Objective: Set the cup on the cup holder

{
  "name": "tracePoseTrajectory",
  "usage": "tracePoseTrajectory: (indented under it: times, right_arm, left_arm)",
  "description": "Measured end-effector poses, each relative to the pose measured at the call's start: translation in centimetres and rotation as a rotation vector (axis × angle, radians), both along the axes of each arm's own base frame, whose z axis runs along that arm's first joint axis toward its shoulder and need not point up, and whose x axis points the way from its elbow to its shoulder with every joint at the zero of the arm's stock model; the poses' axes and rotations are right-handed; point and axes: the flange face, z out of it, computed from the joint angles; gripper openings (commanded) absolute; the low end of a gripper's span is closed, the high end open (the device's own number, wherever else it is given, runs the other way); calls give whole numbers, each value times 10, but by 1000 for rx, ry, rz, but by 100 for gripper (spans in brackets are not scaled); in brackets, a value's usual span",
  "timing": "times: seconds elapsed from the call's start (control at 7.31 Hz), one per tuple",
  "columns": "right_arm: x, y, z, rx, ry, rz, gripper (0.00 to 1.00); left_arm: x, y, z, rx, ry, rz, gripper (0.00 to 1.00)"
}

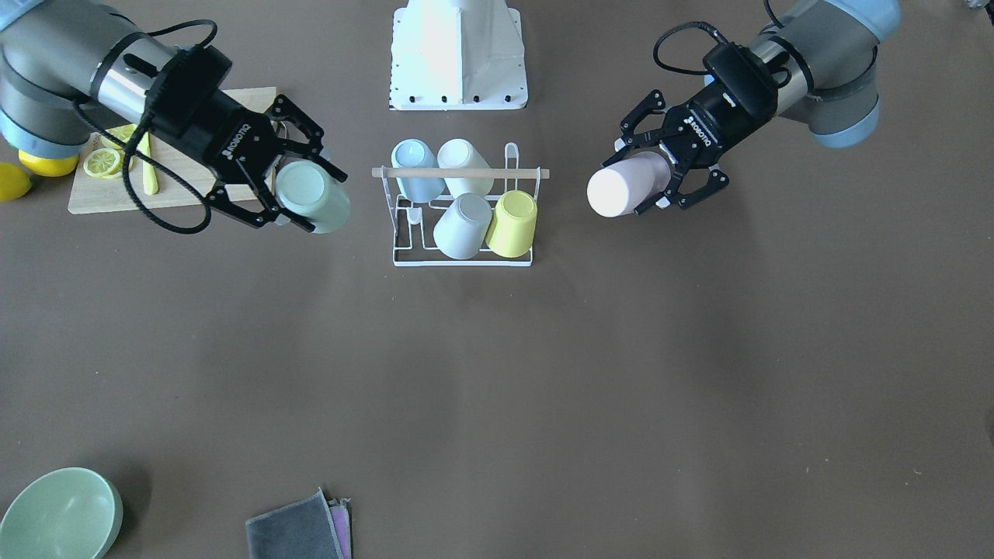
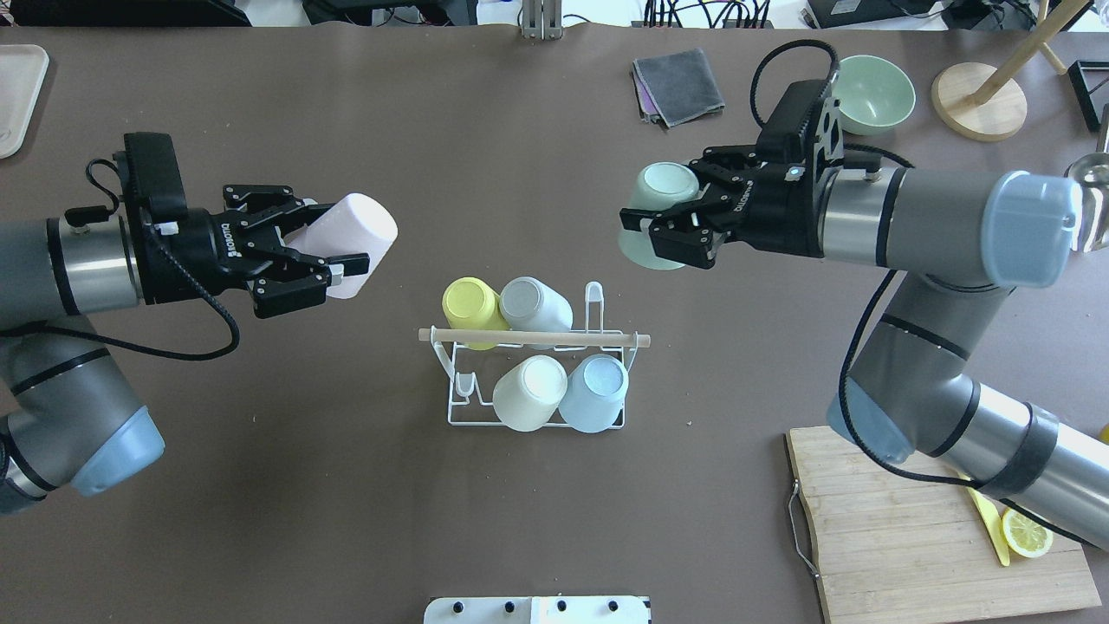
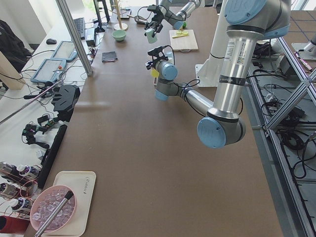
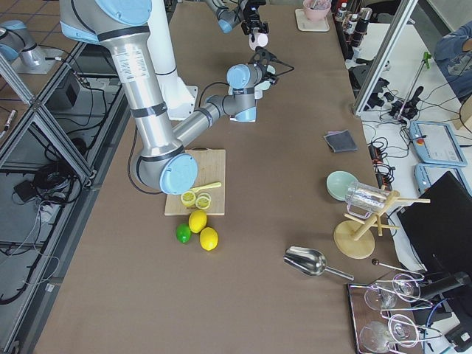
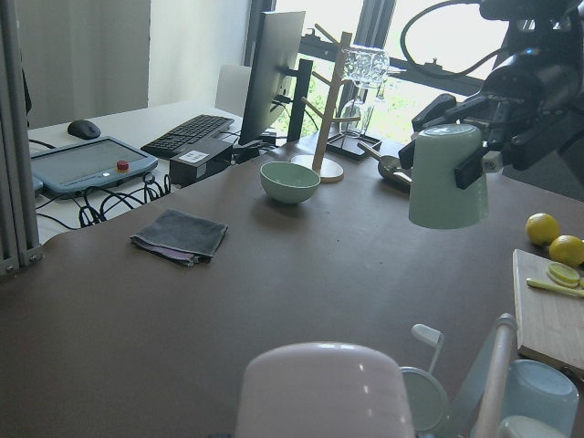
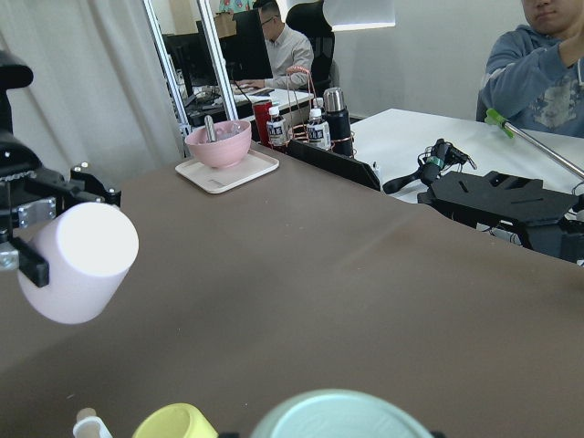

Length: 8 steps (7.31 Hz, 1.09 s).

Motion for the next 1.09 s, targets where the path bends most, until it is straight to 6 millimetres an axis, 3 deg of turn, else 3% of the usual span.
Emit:
tracePoseTrajectory:
  times: [0.27, 0.55, 0.82, 1.09]
  right_arm:
    - [-29, 10, -2, -15, -2, 17, 0]
    - [-50, 2, 4, -19, 27, 27, 0]
    - [-66, -8, 4, -18, 47, 40, 0]
    - [-75, -6, 10, -13, 65, 35, 0]
  left_arm:
    - [49, 52, -14, -14, 111, -12, 0]
    - [72, 93, -22, -28, 221, -74, 0]
    - [74, 101, -27, -9, 252, -166, 0]
    - [88, 108, -24, -9, 236, -208, 0]
